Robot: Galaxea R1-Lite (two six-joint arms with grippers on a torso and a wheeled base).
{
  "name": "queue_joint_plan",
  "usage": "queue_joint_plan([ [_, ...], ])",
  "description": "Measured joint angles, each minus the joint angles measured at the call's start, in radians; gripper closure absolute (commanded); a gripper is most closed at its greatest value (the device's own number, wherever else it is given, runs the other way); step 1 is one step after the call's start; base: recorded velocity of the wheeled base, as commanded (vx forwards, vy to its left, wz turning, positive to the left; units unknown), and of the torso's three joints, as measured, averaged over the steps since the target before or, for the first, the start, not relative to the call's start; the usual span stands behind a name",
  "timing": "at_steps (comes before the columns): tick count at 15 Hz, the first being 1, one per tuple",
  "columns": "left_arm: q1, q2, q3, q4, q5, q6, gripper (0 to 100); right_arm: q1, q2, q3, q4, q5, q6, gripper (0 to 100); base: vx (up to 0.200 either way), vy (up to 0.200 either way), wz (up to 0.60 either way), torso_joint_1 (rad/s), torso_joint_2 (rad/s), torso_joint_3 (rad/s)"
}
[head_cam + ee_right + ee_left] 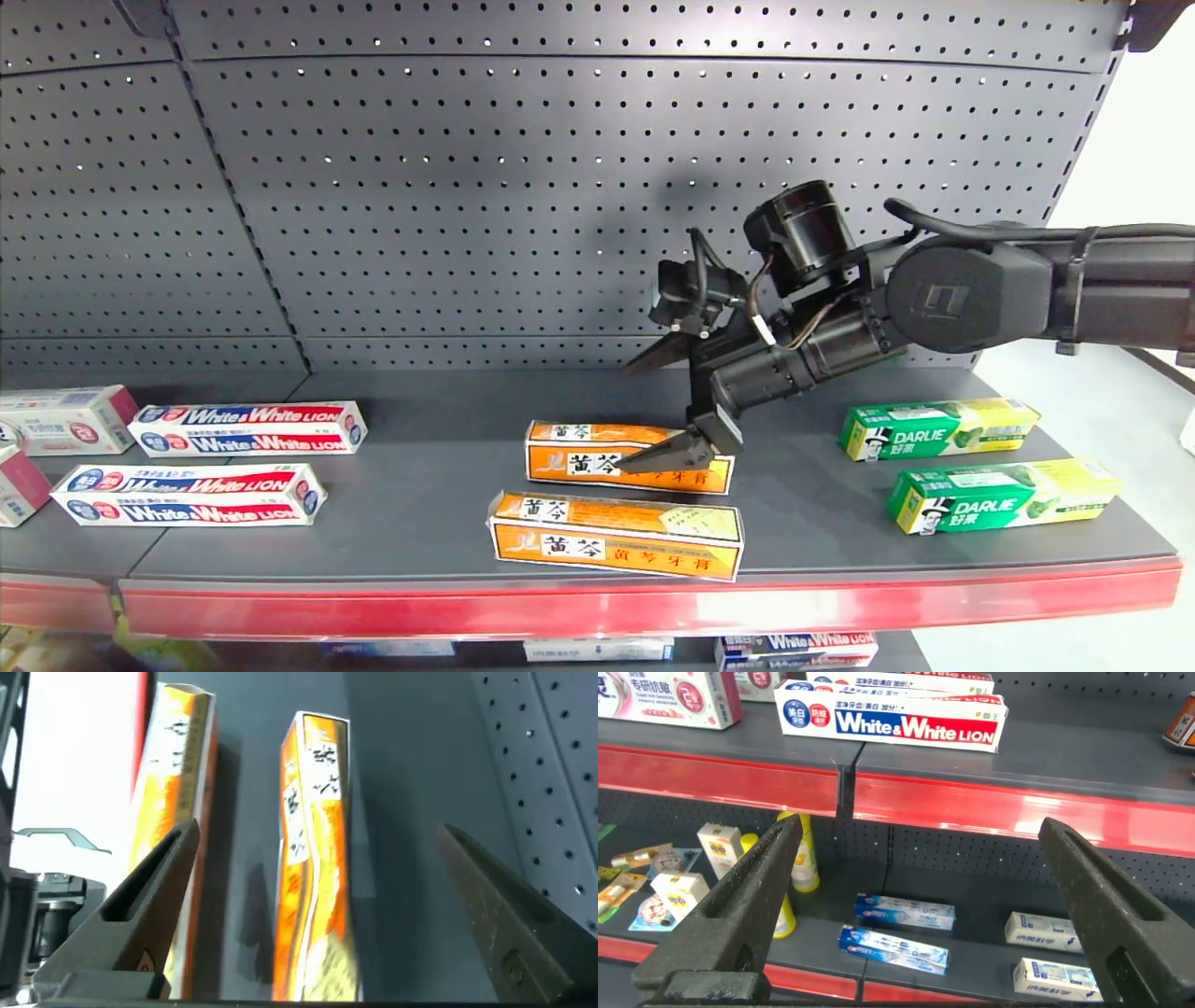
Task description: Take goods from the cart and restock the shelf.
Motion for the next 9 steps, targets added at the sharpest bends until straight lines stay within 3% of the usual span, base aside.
queue_joint_plan([
  [3,0.001,0.000,0.000,0.000,0.000,0.000,0,-0.013,-0.110,0.127,-0.041,-0.013,0.014,0,0.000,0.000,0.00,0.000,0.00,0.000],
  [9,0.000,0.000,0.000,0.000,0.000,0.000,0,-0.025,-0.440,0.545,-0.255,-0.128,0.111,0,0.000,0.000,0.00,0.000,0.00,0.000],
])
